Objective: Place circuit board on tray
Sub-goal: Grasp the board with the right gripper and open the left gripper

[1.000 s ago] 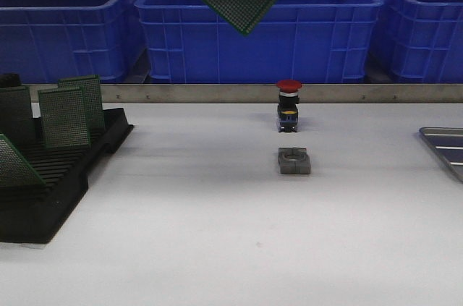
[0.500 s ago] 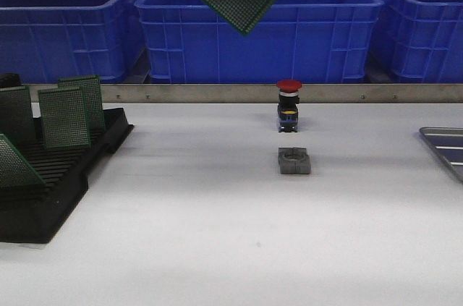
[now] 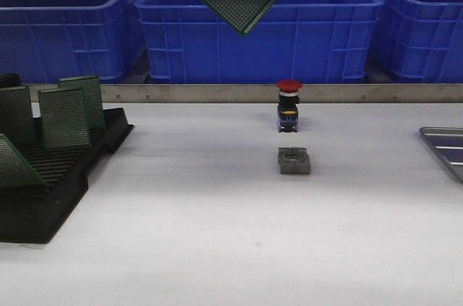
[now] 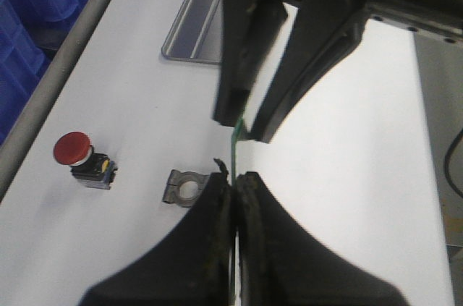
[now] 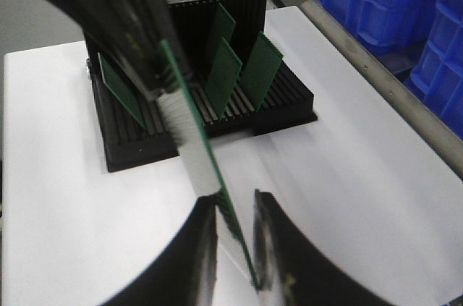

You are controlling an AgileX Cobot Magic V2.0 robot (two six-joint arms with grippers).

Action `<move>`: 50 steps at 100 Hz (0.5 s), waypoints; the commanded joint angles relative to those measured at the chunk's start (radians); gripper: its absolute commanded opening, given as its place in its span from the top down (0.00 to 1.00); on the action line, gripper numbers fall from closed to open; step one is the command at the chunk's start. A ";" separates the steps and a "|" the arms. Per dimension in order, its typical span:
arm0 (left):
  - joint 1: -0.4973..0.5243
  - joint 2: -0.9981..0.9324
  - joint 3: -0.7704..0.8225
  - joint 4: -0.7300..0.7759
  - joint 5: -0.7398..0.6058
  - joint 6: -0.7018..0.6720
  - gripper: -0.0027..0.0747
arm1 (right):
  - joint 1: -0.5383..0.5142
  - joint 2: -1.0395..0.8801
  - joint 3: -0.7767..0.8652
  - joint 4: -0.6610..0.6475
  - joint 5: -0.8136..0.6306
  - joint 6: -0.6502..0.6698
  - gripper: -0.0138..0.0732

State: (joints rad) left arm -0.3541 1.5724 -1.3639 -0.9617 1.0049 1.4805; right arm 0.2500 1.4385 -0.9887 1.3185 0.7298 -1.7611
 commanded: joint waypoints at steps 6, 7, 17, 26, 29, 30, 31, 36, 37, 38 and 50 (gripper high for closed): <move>-0.009 -0.043 -0.032 -0.072 -0.001 -0.003 0.99 | 0.000 -0.031 -0.035 0.059 0.015 -0.009 0.85; -0.009 -0.043 -0.032 -0.072 -0.001 -0.003 0.99 | 0.000 -0.031 -0.035 0.059 0.015 -0.009 0.85; -0.009 -0.043 -0.032 -0.072 0.000 -0.003 0.92 | 0.000 -0.031 -0.035 0.059 0.015 -0.009 0.90; -0.009 -0.043 -0.032 -0.072 -0.002 -0.003 0.71 | 0.000 -0.031 -0.035 0.059 0.015 -0.009 0.92; -0.009 -0.043 -0.032 -0.072 -0.004 -0.003 0.62 | 0.000 -0.031 -0.035 0.059 0.015 -0.009 0.92; -0.009 -0.043 -0.032 -0.072 -0.004 -0.003 0.60 | 0.000 -0.031 -0.035 0.059 0.015 -0.009 0.92; -0.009 -0.043 -0.032 -0.072 -0.004 -0.003 0.59 | 0.000 -0.031 -0.035 0.059 0.015 -0.009 0.92; -0.009 -0.043 -0.032 -0.072 -0.006 -0.003 0.50 | -0.001 -0.031 -0.035 0.059 0.007 -0.009 0.92; -0.009 -0.043 -0.032 -0.072 -0.006 -0.003 0.47 | -0.001 -0.031 -0.035 0.059 0.005 -0.009 0.92; -0.009 -0.043 -0.032 -0.072 -0.006 -0.003 0.46 | -0.002 -0.031 -0.035 0.059 0.002 -0.009 0.92; -0.009 -0.043 -0.032 -0.072 -0.020 -0.003 0.35 | -0.028 -0.031 -0.035 0.060 -0.042 0.024 0.92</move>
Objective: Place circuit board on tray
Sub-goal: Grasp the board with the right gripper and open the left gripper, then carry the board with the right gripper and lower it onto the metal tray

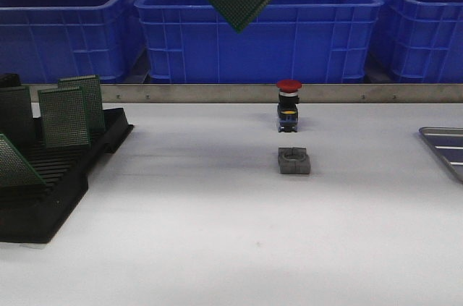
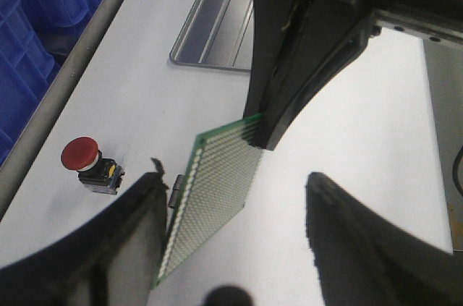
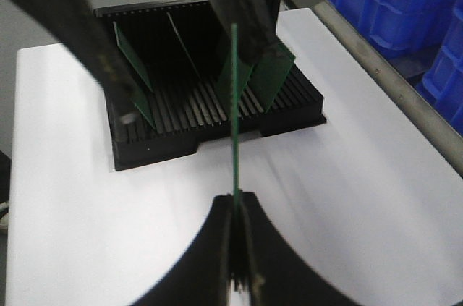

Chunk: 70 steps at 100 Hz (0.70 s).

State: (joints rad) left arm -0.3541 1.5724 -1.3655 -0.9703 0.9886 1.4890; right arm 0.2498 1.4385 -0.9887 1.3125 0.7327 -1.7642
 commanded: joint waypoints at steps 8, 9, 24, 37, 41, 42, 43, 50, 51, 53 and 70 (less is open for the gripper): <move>-0.009 -0.043 -0.031 -0.063 -0.009 -0.011 0.35 | -0.077 -0.031 -0.035 0.066 -0.054 0.080 0.92; -0.009 -0.043 -0.031 -0.063 -0.009 -0.011 0.35 | -0.083 -0.031 -0.035 0.066 -0.055 0.093 0.92; -0.009 -0.043 -0.031 -0.063 -0.009 -0.011 0.35 | -0.227 -0.031 -0.035 0.066 -0.055 0.239 0.92; -0.009 -0.043 -0.031 -0.063 -0.009 -0.011 0.35 | -0.356 -0.031 -0.035 0.066 -0.055 0.353 0.92; -0.009 -0.043 -0.031 -0.063 -0.009 -0.011 0.35 | -0.400 -0.031 -0.035 0.066 -0.055 0.381 0.92; -0.009 -0.043 -0.031 -0.063 -0.009 -0.011 0.35 | -0.407 -0.031 -0.035 0.066 -0.055 0.392 0.92; -0.009 -0.043 -0.031 -0.063 -0.009 -0.011 0.35 | -0.421 -0.031 -0.035 0.066 -0.055 0.398 0.92; -0.009 -0.043 -0.031 -0.063 -0.009 -0.011 0.35 | -0.491 -0.029 -0.033 0.063 -0.055 0.450 0.92; -0.009 -0.043 -0.031 -0.063 -0.009 -0.011 0.35 | -0.497 -0.029 -0.033 0.063 -0.055 0.460 0.92; -0.009 -0.043 -0.031 -0.063 -0.009 -0.011 0.35 | -0.518 -0.026 -0.031 0.063 -0.055 0.472 0.92; -0.009 -0.043 -0.031 -0.063 -0.013 -0.011 0.35 | -0.656 0.029 -0.010 0.056 -0.046 0.595 0.92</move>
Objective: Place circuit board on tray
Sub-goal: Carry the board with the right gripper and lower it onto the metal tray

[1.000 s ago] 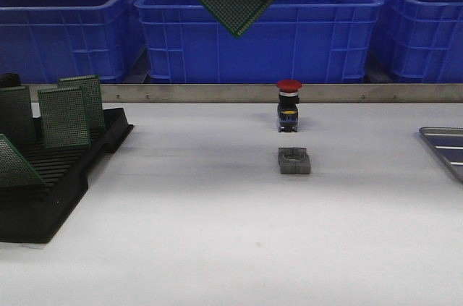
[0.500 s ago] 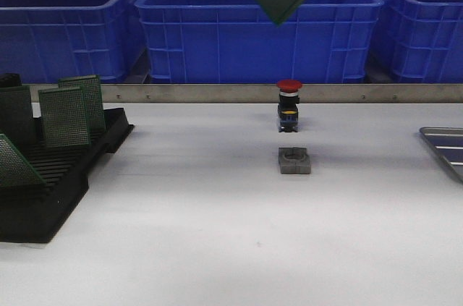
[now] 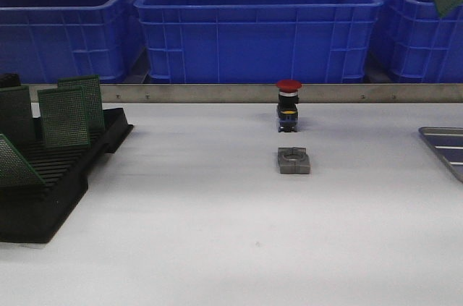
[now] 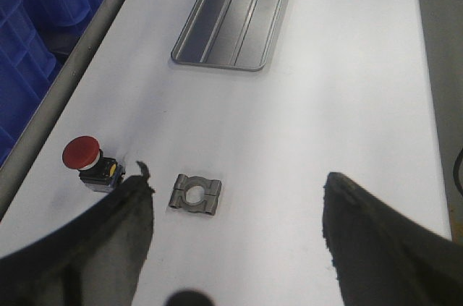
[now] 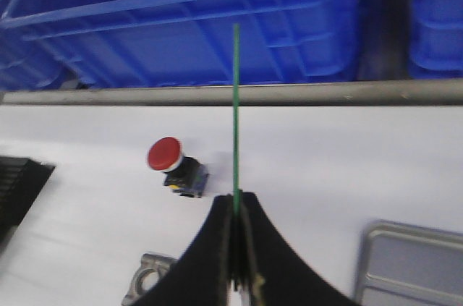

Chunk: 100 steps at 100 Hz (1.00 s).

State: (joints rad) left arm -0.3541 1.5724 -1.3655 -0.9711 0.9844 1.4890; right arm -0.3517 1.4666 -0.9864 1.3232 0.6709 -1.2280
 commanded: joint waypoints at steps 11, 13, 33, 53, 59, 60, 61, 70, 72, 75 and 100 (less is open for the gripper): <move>-0.009 -0.043 -0.031 -0.062 -0.009 -0.011 0.35 | -0.109 0.066 -0.006 0.043 0.034 0.079 0.92; -0.009 -0.043 -0.031 -0.062 -0.009 -0.011 0.35 | -0.119 0.080 -0.006 0.043 0.041 0.080 0.92; -0.009 -0.043 -0.031 -0.062 -0.012 -0.011 0.35 | -0.132 0.208 -0.006 0.039 0.047 0.088 0.92; -0.009 -0.043 -0.031 -0.062 -0.012 -0.011 0.35 | -0.132 0.325 -0.006 0.025 0.036 0.088 0.92; -0.009 -0.043 -0.031 -0.062 -0.012 -0.011 0.35 | -0.132 0.353 -0.006 0.022 0.017 0.088 0.92; -0.009 -0.043 -0.031 -0.062 -0.012 -0.011 0.35 | -0.132 0.355 -0.006 0.022 0.017 0.088 0.92; -0.009 -0.043 -0.031 -0.062 -0.012 -0.011 0.35 | -0.132 0.358 -0.006 0.022 0.014 0.088 0.92; -0.009 -0.043 -0.031 -0.062 -0.012 -0.011 0.35 | -0.132 0.379 -0.006 0.022 -0.005 0.088 0.92; -0.009 -0.043 -0.031 -0.062 -0.012 -0.011 0.35 | -0.132 0.380 -0.006 0.022 -0.008 0.088 0.92; -0.009 -0.043 -0.031 -0.062 -0.012 -0.011 0.35 | -0.132 0.382 -0.006 0.021 -0.010 0.088 0.91; -0.009 -0.043 -0.031 -0.062 -0.012 -0.011 0.35 | -0.132 0.383 -0.006 0.011 -0.010 0.088 0.56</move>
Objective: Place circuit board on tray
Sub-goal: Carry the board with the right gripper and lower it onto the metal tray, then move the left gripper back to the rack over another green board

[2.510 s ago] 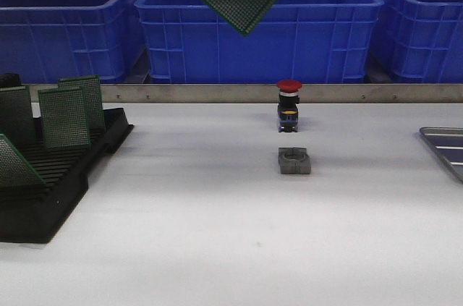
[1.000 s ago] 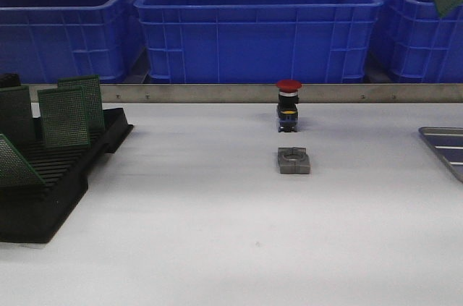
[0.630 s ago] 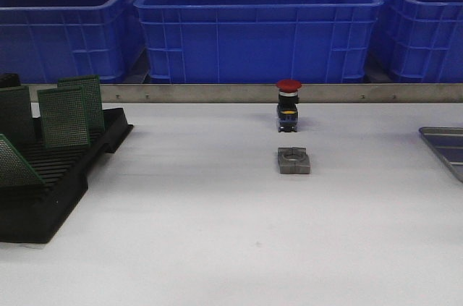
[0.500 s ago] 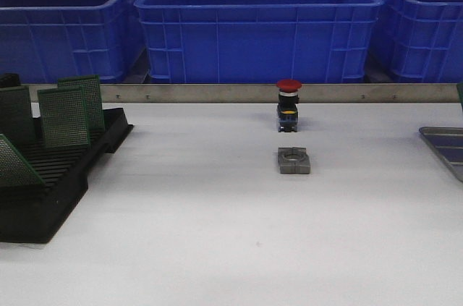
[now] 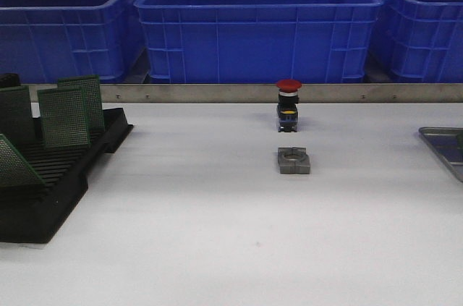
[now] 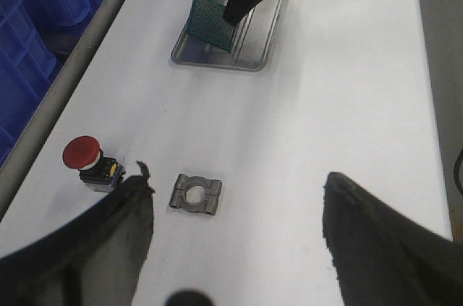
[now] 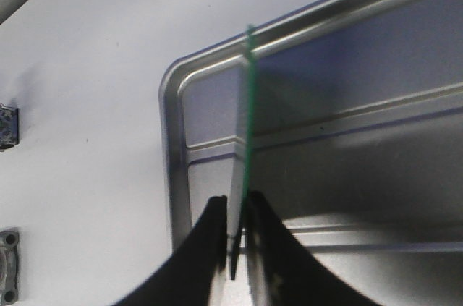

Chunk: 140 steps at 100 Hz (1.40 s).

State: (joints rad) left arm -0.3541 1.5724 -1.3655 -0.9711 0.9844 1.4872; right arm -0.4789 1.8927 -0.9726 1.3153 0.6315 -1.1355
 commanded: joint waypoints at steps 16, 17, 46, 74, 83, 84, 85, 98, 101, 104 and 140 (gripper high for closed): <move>-0.009 -0.043 -0.031 -0.062 -0.012 -0.010 0.35 | -0.005 -0.044 -0.020 0.018 0.027 -0.005 0.29; -0.009 -0.043 -0.031 -0.062 -0.012 -0.010 0.35 | -0.005 -0.044 -0.020 0.018 0.027 -0.005 0.29; -0.009 -0.043 -0.031 -0.062 -0.012 -0.010 0.35 | -0.005 -0.093 -0.020 -0.056 0.027 -0.006 0.29; -0.007 -0.045 -0.035 -0.054 -0.064 -0.020 0.35 | 0.018 -0.255 -0.020 -0.069 0.034 -0.075 0.29; -0.007 -0.045 -0.046 -0.026 -0.073 -0.055 0.35 | 0.029 -0.311 -0.020 -0.077 0.033 -0.092 0.29; -0.007 -0.045 -0.047 -0.020 -0.075 -0.070 0.35 | 0.030 -0.320 -0.020 -0.080 0.033 -0.094 0.29; -0.007 -0.045 -0.049 -0.008 -0.081 -0.078 0.35 | 0.031 -0.324 -0.020 -0.081 0.033 -0.095 0.29; -0.007 -0.045 -0.068 0.165 -0.120 -0.220 0.35 | 0.048 -0.402 -0.020 -0.101 0.035 -0.106 0.29; -0.007 -0.045 -0.072 0.217 -0.125 -0.251 0.35 | 0.051 -0.416 -0.020 -0.101 0.035 -0.114 0.29; -0.007 -0.045 -0.076 0.256 -0.128 -0.281 0.35 | 0.056 -0.430 -0.020 -0.101 0.035 -0.119 0.29; 0.108 -0.045 -0.076 0.486 -0.079 -0.372 0.35 | 0.072 -0.550 -0.020 -0.102 0.074 -0.159 0.29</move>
State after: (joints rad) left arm -0.2803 1.5724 -1.4076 -0.4921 0.9198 1.1326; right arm -0.4078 1.3953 -0.9710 1.1804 0.6823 -1.2767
